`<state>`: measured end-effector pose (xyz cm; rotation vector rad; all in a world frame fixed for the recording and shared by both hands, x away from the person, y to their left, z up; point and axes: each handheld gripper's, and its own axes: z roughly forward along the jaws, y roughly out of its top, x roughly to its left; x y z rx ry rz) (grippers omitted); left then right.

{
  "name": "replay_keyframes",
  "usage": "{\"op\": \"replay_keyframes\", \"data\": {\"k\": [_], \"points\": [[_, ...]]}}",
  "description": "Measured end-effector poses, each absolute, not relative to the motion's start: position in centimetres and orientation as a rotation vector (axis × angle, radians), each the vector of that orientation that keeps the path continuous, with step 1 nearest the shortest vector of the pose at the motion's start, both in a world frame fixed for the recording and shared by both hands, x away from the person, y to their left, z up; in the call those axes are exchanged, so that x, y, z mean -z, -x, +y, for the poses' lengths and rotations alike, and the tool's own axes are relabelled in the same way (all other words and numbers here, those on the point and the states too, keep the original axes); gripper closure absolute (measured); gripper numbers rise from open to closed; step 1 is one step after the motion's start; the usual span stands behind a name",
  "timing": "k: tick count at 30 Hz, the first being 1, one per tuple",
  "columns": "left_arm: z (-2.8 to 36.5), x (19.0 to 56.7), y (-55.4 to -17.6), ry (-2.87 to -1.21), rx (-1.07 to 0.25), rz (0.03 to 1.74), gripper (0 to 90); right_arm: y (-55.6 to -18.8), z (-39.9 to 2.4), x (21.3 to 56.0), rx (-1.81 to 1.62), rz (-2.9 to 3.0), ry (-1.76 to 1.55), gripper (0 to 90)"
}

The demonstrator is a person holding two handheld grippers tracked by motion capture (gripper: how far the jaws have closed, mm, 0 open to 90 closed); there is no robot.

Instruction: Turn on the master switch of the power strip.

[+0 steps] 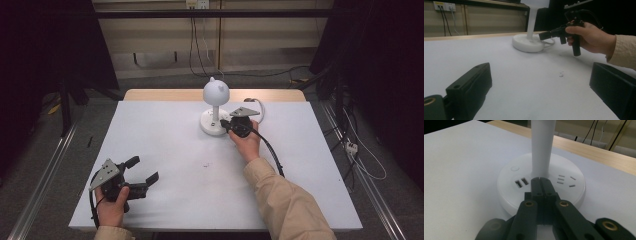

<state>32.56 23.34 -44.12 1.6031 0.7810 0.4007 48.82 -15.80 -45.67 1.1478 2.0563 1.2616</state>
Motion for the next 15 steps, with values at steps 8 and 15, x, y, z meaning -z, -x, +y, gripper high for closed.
{"op": "replay_keyframes", "data": {"k": [8,15], "points": [[23.31,44.10,-32.57,-1.605,-0.400,0.778,3.9,-48.92,-15.73,45.95,-1.248,2.059,-1.138,90.0],[23.35,44.16,-32.57,-1.602,-0.397,0.782,3.9,-48.94,-15.71,46.02,-1.254,2.055,-1.138,90.0]]}}
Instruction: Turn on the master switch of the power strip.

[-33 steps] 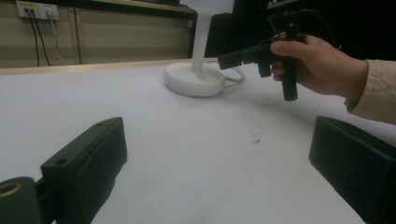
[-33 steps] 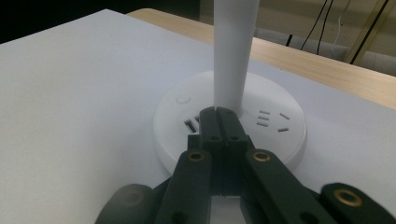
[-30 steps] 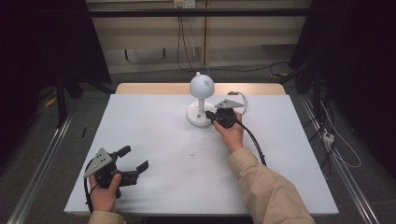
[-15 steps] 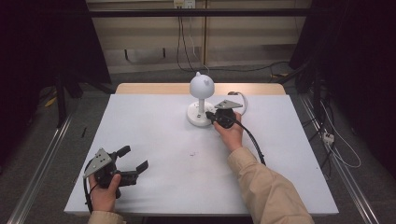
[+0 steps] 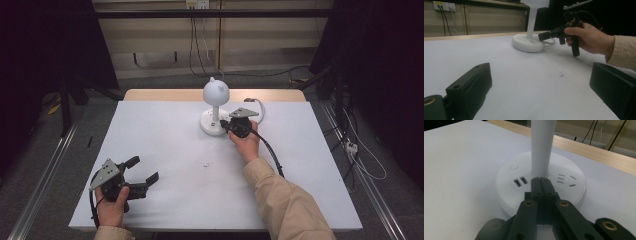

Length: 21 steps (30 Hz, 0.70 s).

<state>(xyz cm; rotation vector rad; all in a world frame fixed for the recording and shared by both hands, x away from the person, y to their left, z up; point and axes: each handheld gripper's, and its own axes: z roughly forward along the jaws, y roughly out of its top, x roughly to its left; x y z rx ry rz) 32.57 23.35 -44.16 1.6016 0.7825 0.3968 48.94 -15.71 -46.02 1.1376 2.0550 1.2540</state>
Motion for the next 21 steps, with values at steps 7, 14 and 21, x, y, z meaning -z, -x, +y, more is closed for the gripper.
{"op": "replay_keyframes", "data": {"k": [7,14,21], "points": [[23.35,44.10,-32.49,-1.602,-0.404,0.781,3.9,-48.92,-15.68,46.13,-1.232,2.063,-1.094,90.0],[23.31,44.11,-32.46,-1.603,-0.403,0.780,3.9,-48.92,-15.68,46.21,-1.231,2.066,-1.088,90.0],[23.21,44.11,-32.46,-1.605,-0.403,0.780,3.9,-48.94,-15.69,46.29,-1.238,2.064,-1.100,90.0]]}}
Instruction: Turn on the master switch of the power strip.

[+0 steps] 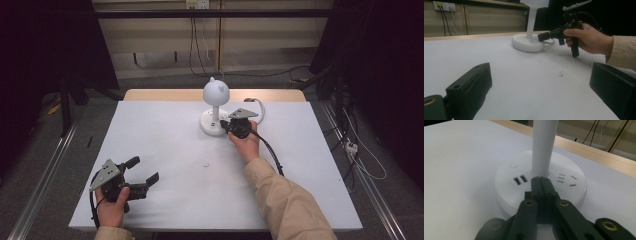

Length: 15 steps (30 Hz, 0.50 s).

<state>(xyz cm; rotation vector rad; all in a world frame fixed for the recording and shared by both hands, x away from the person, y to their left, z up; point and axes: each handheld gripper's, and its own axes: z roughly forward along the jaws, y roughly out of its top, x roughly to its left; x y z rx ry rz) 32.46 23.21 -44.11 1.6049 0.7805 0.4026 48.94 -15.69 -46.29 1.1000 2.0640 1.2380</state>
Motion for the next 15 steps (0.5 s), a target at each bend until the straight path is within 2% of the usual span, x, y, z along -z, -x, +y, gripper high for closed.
{"op": "replay_keyframes", "data": {"k": [15], "points": [[23.6,44.2,-32.3,-1.605,-0.408,0.788,3.9,-49.1,-14.8,46.2,-1.229,2.061,-1.095,90.0]]}}
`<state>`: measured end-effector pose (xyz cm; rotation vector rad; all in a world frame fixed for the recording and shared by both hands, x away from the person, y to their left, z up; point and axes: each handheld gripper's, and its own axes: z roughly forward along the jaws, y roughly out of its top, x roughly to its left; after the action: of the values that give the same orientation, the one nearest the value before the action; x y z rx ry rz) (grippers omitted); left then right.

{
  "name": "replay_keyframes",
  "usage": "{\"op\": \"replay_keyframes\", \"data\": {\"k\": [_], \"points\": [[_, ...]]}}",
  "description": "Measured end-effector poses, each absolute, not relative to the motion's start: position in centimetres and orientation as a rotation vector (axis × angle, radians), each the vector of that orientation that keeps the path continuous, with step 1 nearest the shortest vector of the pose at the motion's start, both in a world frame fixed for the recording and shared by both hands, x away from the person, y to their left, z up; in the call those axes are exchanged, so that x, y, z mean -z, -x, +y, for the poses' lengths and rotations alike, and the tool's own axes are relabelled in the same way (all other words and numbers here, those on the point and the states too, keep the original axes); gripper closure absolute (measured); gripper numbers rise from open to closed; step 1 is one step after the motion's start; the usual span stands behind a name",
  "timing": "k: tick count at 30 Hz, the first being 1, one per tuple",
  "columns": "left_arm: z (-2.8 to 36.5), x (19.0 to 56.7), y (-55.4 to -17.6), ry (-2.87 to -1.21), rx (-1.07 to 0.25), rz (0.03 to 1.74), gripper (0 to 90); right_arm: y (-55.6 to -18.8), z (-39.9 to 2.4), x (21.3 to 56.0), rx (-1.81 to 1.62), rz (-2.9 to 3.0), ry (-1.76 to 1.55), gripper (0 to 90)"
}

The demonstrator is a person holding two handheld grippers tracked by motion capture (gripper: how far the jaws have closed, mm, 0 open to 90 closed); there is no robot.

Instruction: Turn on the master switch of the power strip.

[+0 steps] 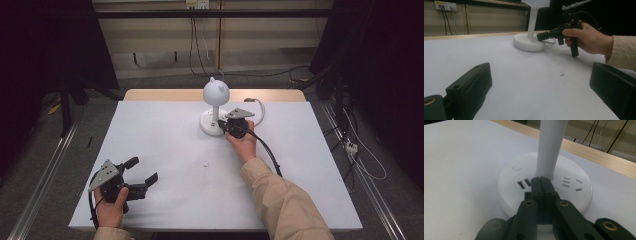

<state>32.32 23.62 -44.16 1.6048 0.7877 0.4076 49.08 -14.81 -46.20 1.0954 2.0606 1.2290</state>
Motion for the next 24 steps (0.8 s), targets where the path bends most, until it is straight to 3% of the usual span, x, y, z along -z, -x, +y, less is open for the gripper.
{"op": "replay_keyframes", "data": {"k": [24], "points": [[23.44,44.16,-32.32,-1.608,-0.408,0.787,3.9,-49.08,-15.68,46.03,-1.225,2.082,-1.085,90.0]]}}
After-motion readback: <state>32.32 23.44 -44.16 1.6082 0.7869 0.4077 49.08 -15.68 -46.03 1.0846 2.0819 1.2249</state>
